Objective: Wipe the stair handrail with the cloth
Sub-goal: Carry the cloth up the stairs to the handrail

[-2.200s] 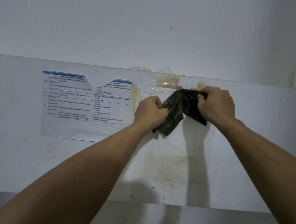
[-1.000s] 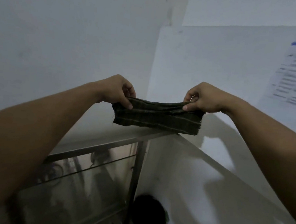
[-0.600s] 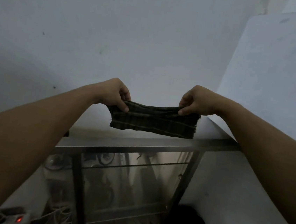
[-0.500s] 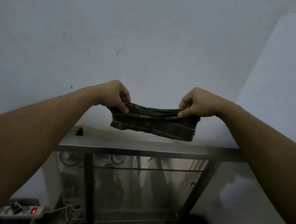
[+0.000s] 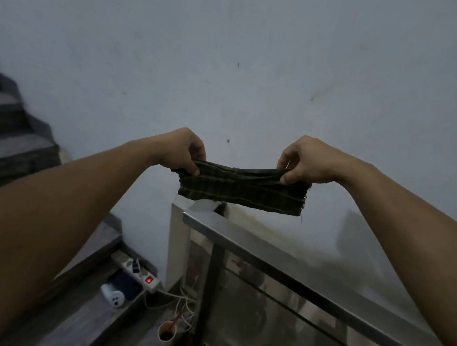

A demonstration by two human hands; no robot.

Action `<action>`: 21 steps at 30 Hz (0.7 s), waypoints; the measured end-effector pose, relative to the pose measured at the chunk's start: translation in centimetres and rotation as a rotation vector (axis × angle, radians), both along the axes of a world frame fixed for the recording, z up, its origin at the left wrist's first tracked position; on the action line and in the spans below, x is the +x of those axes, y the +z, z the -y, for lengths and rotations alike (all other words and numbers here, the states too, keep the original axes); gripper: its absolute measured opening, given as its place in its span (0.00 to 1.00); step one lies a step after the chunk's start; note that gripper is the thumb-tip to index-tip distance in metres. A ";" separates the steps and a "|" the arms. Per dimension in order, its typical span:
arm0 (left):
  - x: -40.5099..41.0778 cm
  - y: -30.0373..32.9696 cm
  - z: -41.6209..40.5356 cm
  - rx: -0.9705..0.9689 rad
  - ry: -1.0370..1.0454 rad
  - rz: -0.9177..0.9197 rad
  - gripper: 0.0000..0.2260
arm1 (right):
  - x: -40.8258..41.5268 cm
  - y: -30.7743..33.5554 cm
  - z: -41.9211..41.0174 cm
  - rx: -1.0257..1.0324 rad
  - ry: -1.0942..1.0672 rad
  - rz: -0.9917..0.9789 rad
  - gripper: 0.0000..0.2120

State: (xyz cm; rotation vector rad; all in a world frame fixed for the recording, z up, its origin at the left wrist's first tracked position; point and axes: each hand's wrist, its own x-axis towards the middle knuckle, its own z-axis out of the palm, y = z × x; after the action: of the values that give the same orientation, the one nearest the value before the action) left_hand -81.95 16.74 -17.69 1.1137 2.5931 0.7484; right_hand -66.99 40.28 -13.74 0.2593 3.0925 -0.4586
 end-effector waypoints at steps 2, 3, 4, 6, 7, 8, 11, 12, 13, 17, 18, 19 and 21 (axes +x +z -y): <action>-0.9 -0.4 2.4 0.010 0.089 0.000 0.06 | -2.9 -0.6 1.3 0.004 0.079 0.005 0.07; -1.4 -0.6 3.7 0.013 0.133 -0.001 0.07 | -4.4 -0.9 2.1 0.008 0.119 0.008 0.06; -1.7 -0.8 5.1 0.012 0.174 -0.010 0.07 | -5.8 -1.1 3.0 0.013 0.158 0.011 0.06; -2.3 -1.1 8.0 0.011 0.253 -0.035 0.07 | -8.7 -1.6 5.1 0.019 0.227 0.017 0.06; -2.5 -1.3 9.5 0.016 0.292 -0.042 0.07 | -10.1 -1.8 6.2 0.020 0.263 0.017 0.06; -2.7 -1.4 11.0 0.023 0.329 -0.044 0.07 | -11.6 -2.0 7.4 0.021 0.298 0.014 0.06; -3.5 -1.8 15.8 0.037 0.447 -0.051 0.08 | -15.8 -2.6 11.6 0.026 0.391 0.003 0.06; -3.9 -2.0 17.4 0.043 0.482 -0.051 0.07 | -17.2 -2.8 13.2 0.026 0.420 0.003 0.06; -4.3 -2.2 19.1 0.049 0.515 -0.047 0.07 | -18.6 -3.0 14.8 0.028 0.448 0.002 0.06; -6.9 -3.1 26.0 0.066 0.653 -0.055 0.07 | -25.2 -3.6 21.9 0.027 0.560 -0.018 0.06; -7.9 -3.3 27.7 0.076 0.683 -0.056 0.07 | -26.9 -3.8 23.7 0.036 0.589 -0.021 0.05; -9.1 -3.4 29.5 0.083 0.705 -0.055 0.07 | -28.8 -3.9 25.6 0.051 0.620 -0.024 0.05; -12.3 -3.6 33.0 0.087 0.736 -0.051 0.07 | -32.8 -4.2 29.4 0.069 0.665 -0.034 0.04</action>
State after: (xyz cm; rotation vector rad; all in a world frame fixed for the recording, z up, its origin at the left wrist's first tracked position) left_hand -94.28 -16.25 -21.29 0.1494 3.0381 0.9755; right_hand -99.74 10.84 -17.91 -0.7575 2.9682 -0.3249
